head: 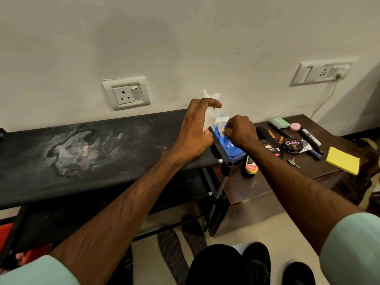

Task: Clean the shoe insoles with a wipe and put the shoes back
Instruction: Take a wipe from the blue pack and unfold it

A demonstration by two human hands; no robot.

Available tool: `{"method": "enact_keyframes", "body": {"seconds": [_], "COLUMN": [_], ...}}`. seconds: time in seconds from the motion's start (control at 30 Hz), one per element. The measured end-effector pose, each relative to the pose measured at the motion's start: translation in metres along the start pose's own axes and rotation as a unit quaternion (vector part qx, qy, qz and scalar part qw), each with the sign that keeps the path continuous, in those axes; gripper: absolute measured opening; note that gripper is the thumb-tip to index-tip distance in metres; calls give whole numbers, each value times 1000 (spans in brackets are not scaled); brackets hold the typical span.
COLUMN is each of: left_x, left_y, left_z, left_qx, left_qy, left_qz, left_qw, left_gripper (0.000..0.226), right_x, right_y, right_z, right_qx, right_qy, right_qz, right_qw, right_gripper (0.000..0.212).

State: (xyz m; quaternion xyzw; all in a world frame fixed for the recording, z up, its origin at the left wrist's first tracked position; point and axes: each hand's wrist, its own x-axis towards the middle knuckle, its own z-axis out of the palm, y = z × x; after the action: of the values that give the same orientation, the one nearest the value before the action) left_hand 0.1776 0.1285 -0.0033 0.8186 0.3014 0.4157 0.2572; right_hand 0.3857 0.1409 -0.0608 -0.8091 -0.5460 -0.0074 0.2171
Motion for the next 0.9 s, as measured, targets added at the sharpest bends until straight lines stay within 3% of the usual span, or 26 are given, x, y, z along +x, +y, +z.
{"method": "enact_keyframes", "body": {"seconds": [0.13,0.27,0.4,0.6,0.73,0.9], "left_x": [1,2,2,2,2,1], "left_y": [2,4,4,3,-1,-2], "left_z": [-3,-5,-4,-5,-5,-4], "left_qx": [-6,-5,-5,-18,-21,-27], "left_qy": [5,8,0,8,9,9], "left_qz": [9,13,7,13,10,-4], "left_qw": [1000,1000,1000,1000,1000,1000], "left_gripper": [71,68,66,66,68,67], "right_x": [1,-1,-4,3,1,5], "right_y": [10,17,19,12,7,9], "right_z": [11,18,21,18,17,17], "right_qx": [-67,-212,-262,-45,-21,-17], "right_qy": [-69,-143,-144,-34,15,-4], "right_qz": [-49,-94,-102,-10,19,13], "right_qw": [994,962,949,998,999,1000], "right_gripper": [23,41,40,23,12,16]}}
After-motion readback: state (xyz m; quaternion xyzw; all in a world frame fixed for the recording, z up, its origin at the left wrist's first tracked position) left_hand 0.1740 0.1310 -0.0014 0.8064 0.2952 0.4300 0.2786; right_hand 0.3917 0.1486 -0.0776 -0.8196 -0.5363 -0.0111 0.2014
